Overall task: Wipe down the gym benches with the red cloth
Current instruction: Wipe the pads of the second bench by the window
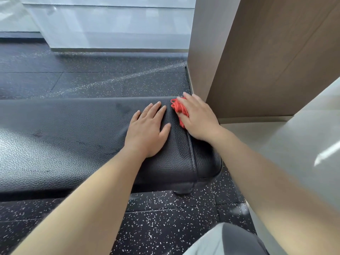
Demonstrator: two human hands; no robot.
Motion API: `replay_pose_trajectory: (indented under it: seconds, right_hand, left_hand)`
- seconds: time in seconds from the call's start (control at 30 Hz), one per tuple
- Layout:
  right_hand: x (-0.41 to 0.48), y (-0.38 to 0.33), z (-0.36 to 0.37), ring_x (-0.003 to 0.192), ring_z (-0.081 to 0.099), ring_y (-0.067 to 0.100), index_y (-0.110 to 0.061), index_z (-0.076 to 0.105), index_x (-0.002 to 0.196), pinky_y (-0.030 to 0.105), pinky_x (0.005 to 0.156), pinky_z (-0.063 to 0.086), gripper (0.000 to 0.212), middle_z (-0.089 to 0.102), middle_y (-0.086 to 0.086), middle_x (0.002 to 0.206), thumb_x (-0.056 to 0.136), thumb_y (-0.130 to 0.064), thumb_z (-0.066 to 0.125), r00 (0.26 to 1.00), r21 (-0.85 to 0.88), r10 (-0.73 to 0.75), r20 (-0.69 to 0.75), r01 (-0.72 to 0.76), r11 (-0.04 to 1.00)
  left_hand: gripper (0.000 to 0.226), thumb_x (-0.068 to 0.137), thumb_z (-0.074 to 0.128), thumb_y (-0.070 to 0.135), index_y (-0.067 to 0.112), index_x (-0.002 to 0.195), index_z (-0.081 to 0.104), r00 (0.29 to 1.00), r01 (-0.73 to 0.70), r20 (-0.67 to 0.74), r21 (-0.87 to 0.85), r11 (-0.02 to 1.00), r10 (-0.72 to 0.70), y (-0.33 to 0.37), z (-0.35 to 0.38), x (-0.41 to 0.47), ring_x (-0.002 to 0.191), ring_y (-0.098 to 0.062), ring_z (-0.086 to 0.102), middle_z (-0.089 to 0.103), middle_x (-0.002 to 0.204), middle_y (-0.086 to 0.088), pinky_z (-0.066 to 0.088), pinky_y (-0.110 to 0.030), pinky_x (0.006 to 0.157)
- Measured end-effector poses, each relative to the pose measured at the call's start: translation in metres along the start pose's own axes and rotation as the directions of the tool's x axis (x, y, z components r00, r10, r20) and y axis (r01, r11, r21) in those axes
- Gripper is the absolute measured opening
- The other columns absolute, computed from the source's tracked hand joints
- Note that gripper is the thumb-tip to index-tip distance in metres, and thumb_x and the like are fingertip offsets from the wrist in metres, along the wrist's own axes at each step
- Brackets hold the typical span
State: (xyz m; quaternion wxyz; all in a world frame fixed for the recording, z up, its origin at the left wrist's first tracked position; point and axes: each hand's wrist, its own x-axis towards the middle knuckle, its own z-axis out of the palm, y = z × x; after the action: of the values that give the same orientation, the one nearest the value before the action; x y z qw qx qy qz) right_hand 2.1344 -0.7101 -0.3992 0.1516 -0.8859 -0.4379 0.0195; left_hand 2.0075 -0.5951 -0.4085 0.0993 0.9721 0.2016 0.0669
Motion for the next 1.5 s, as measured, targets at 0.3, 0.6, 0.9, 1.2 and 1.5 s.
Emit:
replay_pose_trajectory:
  seconds: [0.3, 0.6, 0.9, 1.2, 1.5]
  right_hand:
    - [-0.109, -0.022, -0.009, 0.144, 0.014, 0.023, -0.023, 0.028, 0.146, 0.04, 0.115, 0.016, 0.054, 0.02, 0.0, 0.156, 0.095, -0.034, 0.043, 0.997, 0.057, -0.072, 0.005, 0.072, 0.996]
    - [-0.141, -0.032, 0.015, 0.138, 0.028, 0.03, -0.017, 0.039, 0.139, 0.041, 0.111, 0.023, 0.056, 0.035, 0.006, 0.149, 0.09, -0.042, 0.03, 0.989, -0.013, -0.03, -0.146, 0.028, 1.0]
    - [-0.152, -0.037, 0.021, 0.142, 0.018, 0.029, -0.019, 0.033, 0.143, 0.04, 0.114, 0.019, 0.053, 0.026, 0.005, 0.154, 0.095, -0.04, 0.043, 0.974, 0.034, 0.087, -0.21, -0.082, 0.996]
    - [-0.098, -0.019, 0.005, 0.142, 0.018, 0.03, -0.016, 0.033, 0.143, 0.038, 0.116, 0.015, 0.052, 0.024, 0.01, 0.154, 0.098, -0.043, 0.036, 0.968, 0.139, 0.2, -0.153, -0.179, 0.974]
    - [-0.153, -0.032, 0.019, 0.142, 0.016, 0.027, -0.016, 0.033, 0.142, 0.037, 0.116, 0.014, 0.059, 0.023, 0.008, 0.154, 0.093, -0.048, 0.039, 0.944, 0.185, 0.187, -0.271, -0.139, 0.973]
  left_hand:
    - [0.053, 0.099, 0.029, 0.039, 0.023, 0.149, 0.021, 0.997, -0.063, 0.045, -0.013, 0.998, 0.064, 0.006, -0.008, -0.025, 0.146, -0.015, 0.007, 0.014, 0.158, 0.005, 0.005, -0.039, 0.117]
    - [0.055, 0.099, 0.022, 0.043, 0.026, 0.15, 0.015, 0.991, -0.128, 0.045, 0.071, 0.989, 0.125, 0.003, -0.006, -0.067, 0.146, -0.014, 0.005, 0.009, 0.158, 0.006, 0.005, -0.036, 0.118]
    - [0.055, 0.099, 0.023, 0.041, 0.025, 0.15, 0.014, 0.99, -0.134, 0.064, 0.07, 0.989, 0.129, 0.004, -0.008, -0.068, 0.146, -0.015, 0.003, 0.007, 0.159, 0.006, 0.004, -0.036, 0.118]
    - [0.055, 0.098, 0.022, 0.043, 0.026, 0.15, 0.013, 0.99, -0.134, 0.045, 0.07, 0.988, 0.131, 0.004, -0.006, -0.069, 0.146, -0.014, 0.004, 0.008, 0.159, 0.006, 0.005, -0.037, 0.119]
    - [0.056, 0.097, 0.024, 0.043, 0.025, 0.149, 0.017, 0.99, -0.142, 0.023, 0.085, 0.986, 0.14, 0.003, -0.004, -0.066, 0.146, -0.015, 0.007, 0.013, 0.158, 0.005, 0.009, -0.039, 0.118]
